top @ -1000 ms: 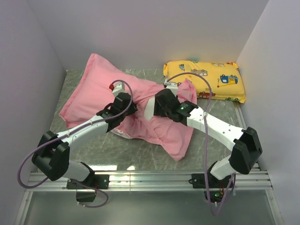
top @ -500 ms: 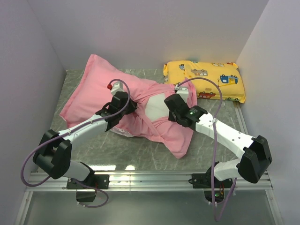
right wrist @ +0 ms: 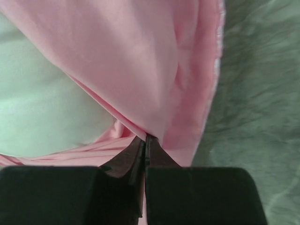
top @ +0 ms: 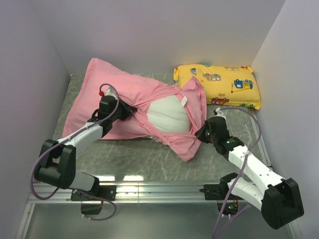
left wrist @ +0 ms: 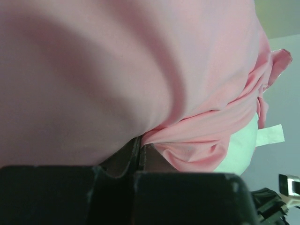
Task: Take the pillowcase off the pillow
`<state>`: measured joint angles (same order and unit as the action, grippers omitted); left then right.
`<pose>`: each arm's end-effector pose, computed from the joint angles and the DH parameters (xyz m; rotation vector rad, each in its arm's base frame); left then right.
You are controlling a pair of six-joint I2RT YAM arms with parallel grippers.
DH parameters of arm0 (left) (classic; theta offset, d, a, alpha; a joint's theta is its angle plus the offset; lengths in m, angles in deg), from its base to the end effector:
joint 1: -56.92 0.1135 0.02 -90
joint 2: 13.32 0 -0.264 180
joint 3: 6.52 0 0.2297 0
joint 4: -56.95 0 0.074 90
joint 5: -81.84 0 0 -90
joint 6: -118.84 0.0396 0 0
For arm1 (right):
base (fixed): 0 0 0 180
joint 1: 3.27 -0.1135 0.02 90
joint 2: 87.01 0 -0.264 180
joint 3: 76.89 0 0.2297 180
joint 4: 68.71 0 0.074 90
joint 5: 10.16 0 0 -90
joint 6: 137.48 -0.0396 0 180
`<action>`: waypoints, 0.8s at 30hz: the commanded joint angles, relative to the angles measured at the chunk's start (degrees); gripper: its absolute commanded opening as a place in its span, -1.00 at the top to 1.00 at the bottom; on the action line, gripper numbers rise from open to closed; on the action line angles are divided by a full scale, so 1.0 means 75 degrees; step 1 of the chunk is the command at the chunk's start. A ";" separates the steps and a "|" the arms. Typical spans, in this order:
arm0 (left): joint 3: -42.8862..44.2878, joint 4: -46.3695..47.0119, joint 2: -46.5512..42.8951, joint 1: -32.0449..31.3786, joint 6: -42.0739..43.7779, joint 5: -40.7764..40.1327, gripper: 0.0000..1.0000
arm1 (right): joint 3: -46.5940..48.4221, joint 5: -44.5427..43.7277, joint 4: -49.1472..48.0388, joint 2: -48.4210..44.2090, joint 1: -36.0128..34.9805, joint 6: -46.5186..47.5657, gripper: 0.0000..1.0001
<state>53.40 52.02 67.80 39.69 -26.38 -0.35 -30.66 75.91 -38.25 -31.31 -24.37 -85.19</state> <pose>0.2802 -0.0925 0.2414 -0.6134 2.0630 -0.9105 0.1734 0.0640 0.2209 0.3700 2.2787 0.4603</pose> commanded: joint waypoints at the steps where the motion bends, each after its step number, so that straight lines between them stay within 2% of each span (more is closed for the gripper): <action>1: -0.0310 -0.0285 0.0023 0.0622 0.0202 -0.0716 0.99 | -0.0489 0.0499 -0.0677 0.0387 0.0236 -0.0244 1.00; 4: -0.0240 -0.0284 0.0059 0.0307 0.0343 -0.0608 0.99 | -0.0501 0.1259 -0.1684 0.1675 0.0212 -0.0420 1.00; 6: -0.0006 -0.0669 -0.0011 -0.0160 0.0739 -0.0993 0.99 | -0.0536 0.1634 -0.2029 0.2552 0.0224 -0.0537 1.00; 9: 0.0428 -0.1337 -0.0128 -0.0700 0.1173 -0.1743 0.94 | -0.0688 0.1928 -0.2907 0.3106 0.0212 -0.0678 1.00; 12: 0.0779 -0.1993 -0.0339 -0.1029 0.1467 -0.2306 0.74 | -0.0747 0.1988 -0.3166 0.3155 0.0165 -0.0655 1.00; 15: 0.1142 -0.2450 -0.0503 -0.1287 0.1714 -0.2762 0.36 | -0.0701 0.1918 -0.3050 0.2969 0.0154 -0.0526 1.00; 17: 0.1434 -0.2674 -0.0574 -0.1405 0.1831 -0.2963 0.21 | -0.0677 0.1801 -0.2897 0.2804 0.0142 -0.0468 1.00; 18: 0.1529 -0.2803 -0.0609 -0.1510 0.1936 -0.3173 0.08 | -0.0665 0.1766 -0.2851 0.2653 0.0142 -0.0410 1.00; 24: 0.2080 -0.3401 -0.0913 -0.1628 0.2265 -0.3479 -0.27 | -0.0606 0.1730 -0.2557 0.2265 0.0142 -0.0292 1.00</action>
<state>65.90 31.28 63.56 27.51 -12.72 -21.55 -34.77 89.82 -60.26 -12.71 -23.14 -88.93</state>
